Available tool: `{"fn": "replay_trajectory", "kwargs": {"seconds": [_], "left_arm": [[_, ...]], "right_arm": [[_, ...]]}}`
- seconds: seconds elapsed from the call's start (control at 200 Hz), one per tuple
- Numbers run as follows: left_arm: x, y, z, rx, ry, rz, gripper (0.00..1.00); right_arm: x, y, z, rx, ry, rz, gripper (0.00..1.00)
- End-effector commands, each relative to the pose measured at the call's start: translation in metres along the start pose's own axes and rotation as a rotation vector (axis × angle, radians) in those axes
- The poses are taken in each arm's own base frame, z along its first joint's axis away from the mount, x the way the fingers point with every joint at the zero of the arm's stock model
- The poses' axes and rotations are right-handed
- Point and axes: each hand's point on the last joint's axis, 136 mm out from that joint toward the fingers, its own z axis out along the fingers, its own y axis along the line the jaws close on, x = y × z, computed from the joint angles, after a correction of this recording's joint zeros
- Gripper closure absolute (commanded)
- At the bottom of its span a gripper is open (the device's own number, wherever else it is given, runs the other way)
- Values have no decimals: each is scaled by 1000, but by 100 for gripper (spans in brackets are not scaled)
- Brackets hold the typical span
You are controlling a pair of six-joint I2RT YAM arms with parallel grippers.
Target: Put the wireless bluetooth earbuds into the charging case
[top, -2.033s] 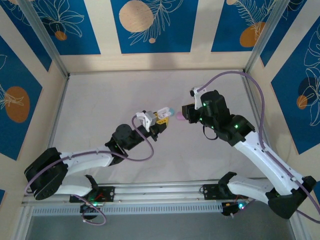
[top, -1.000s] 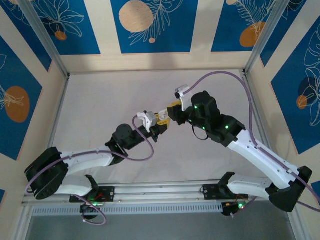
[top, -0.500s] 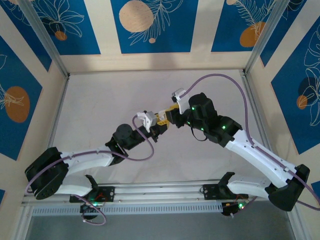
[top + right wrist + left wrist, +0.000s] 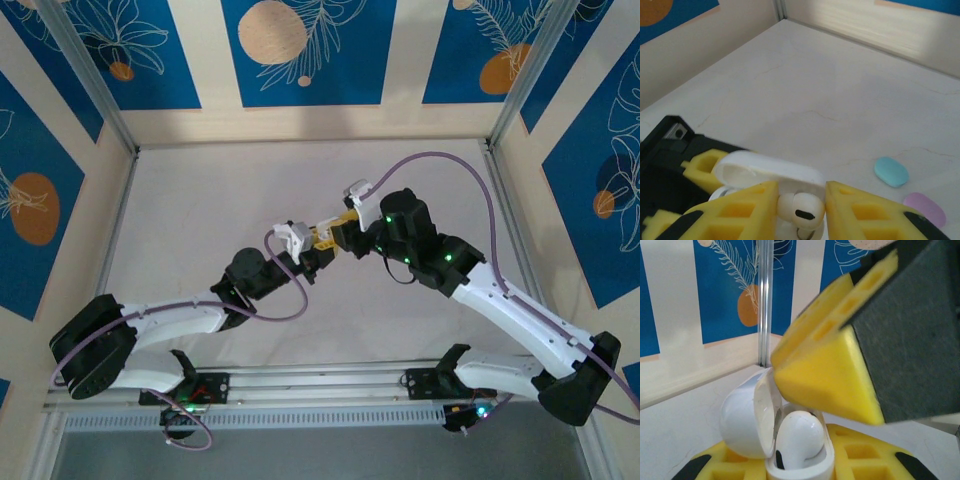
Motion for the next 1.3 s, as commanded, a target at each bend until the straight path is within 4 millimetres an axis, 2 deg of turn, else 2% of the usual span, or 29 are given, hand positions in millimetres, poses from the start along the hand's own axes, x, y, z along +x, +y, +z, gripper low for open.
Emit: {"fn": "replay_trajectory", "kwargs": {"seconds": [0.0, 0.3, 0.565, 0.74, 0.875, 1.095, 1.296], "left_arm": [[-39, -9, 0, 26, -132, -8, 88], [-37, -10, 0, 36, -128, -5, 88], [-35, -10, 0, 36, -120, 9, 88], [-31, -11, 0, 40, -103, 22, 88], [-31, -11, 1, 42, -100, 23, 88], [-31, -13, 1, 51, -103, 32, 88], [-34, -15, 1, 64, -110, 41, 87]], "right_arm": [[13, 11, -1, -78, 42, 8, 68], [13, 7, -4, -90, 49, 70, 62], [-6, -2, -20, -116, 5, 203, 51], [-23, 2, -35, -185, -33, 261, 45], [-30, 3, -42, -218, -45, 290, 44], [-22, -14, -37, -167, -21, 357, 46], [-4, -15, -19, -199, 73, 407, 47]]}}
